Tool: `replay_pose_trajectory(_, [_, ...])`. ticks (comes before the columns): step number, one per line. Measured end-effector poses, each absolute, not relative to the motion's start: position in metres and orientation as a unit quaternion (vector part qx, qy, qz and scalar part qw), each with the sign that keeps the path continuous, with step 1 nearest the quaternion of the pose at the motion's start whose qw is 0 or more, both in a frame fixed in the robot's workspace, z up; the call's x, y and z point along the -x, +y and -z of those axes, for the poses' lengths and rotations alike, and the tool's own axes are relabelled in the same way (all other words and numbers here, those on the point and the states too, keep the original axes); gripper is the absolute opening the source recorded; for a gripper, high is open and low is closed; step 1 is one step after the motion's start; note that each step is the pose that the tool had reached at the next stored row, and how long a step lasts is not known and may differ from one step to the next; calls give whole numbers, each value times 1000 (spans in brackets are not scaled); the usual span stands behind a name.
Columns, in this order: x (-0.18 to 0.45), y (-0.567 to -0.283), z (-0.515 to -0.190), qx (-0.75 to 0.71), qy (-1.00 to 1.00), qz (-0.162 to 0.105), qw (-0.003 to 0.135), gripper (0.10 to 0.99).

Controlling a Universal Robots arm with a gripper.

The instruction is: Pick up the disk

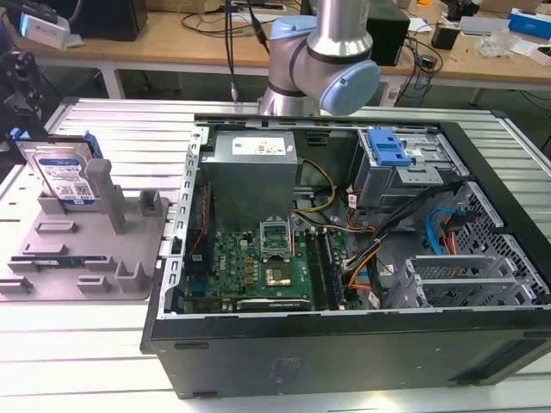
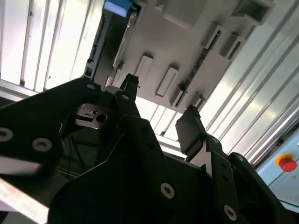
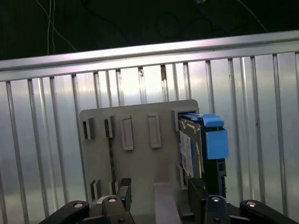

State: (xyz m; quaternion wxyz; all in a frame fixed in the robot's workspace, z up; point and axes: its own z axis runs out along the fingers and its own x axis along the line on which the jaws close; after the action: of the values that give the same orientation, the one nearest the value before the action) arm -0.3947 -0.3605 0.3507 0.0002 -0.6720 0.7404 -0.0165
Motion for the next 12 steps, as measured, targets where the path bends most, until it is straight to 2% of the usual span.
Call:
replay_pose_trajectory(5, [404, -331, -351, 672, 740, 16, 0, 600])
replay_pose_trajectory(12, [419, -318, -350, 676, 736, 16, 0, 600])
